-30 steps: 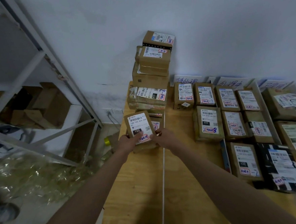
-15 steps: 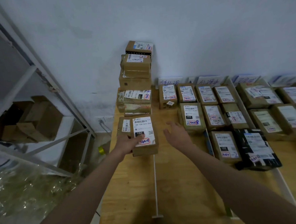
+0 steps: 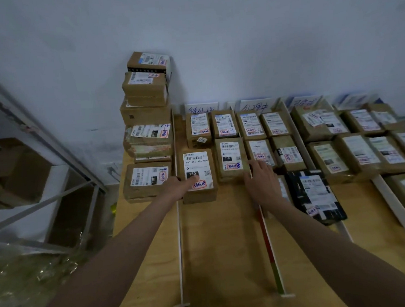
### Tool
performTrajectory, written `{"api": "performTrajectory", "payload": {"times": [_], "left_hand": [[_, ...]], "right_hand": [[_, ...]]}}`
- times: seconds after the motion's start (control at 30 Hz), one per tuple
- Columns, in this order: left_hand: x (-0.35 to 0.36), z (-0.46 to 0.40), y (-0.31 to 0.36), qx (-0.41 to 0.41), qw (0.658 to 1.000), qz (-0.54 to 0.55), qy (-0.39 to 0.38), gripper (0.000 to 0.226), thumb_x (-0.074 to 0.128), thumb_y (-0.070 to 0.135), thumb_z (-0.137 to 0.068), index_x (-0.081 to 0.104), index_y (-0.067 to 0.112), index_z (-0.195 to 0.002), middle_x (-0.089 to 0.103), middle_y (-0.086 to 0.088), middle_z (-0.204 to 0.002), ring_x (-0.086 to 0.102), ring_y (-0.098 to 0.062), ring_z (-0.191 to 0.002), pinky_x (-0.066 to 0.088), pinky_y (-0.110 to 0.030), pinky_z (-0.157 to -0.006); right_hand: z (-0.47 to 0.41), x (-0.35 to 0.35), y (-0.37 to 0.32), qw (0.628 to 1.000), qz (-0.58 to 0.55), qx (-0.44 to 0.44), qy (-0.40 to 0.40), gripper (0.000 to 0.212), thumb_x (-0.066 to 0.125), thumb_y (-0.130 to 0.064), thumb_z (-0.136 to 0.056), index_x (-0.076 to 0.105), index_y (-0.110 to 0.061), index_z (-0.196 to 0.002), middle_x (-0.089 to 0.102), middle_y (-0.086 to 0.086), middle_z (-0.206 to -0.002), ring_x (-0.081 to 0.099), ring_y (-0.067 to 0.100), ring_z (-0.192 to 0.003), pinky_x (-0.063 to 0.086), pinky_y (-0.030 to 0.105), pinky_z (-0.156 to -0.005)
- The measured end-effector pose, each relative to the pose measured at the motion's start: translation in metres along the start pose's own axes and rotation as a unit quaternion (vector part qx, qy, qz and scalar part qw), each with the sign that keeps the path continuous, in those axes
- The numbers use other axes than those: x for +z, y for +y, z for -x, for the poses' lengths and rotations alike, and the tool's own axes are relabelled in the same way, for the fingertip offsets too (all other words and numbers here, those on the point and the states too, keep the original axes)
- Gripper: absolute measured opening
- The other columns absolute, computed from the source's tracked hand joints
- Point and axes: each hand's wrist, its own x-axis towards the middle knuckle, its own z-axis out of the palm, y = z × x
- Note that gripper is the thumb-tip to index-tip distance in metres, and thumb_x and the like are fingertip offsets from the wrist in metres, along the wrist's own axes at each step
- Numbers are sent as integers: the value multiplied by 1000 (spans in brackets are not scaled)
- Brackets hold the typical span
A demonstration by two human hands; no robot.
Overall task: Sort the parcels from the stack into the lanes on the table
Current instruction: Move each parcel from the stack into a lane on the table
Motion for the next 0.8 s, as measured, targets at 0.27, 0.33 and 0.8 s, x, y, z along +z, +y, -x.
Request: {"api": "performTrajectory", "payload": {"times": [0.27,0.33,0.8], "left_hand": [[19,-53,9,-45,999,-22,21,73,73,59,-77,60,6,-126,67,-9,-117,63,-24,-104,53,-42,-92],[22,-69,11,-58,998,-20,20,77,74,59,-77,57,4,-128,65,-11,-120,62,-26,-107,53,-43,-94],[49,-145,15,-82,996,16,-9,64,72,51,-84,58,10,-131,64,-7,-128,60,-25,-116,47,-35,-91]], "right_hand": [[-49,-3,44,1000,16,-21,-2,43,44,-34,-101,45,-14,-140,48,9,-143,43,27,-134,39,48,-110],[-58,0,51,1000,14,-20,-2,42,45,-32,-101,45,-14,-139,48,9,-143,43,27,-134,39,48,-110],[-98,33,64,999,-11,-27,-12,40,46,-27,-100,46,-12,-138,50,8,-140,43,24,-133,37,45,-112]]}}
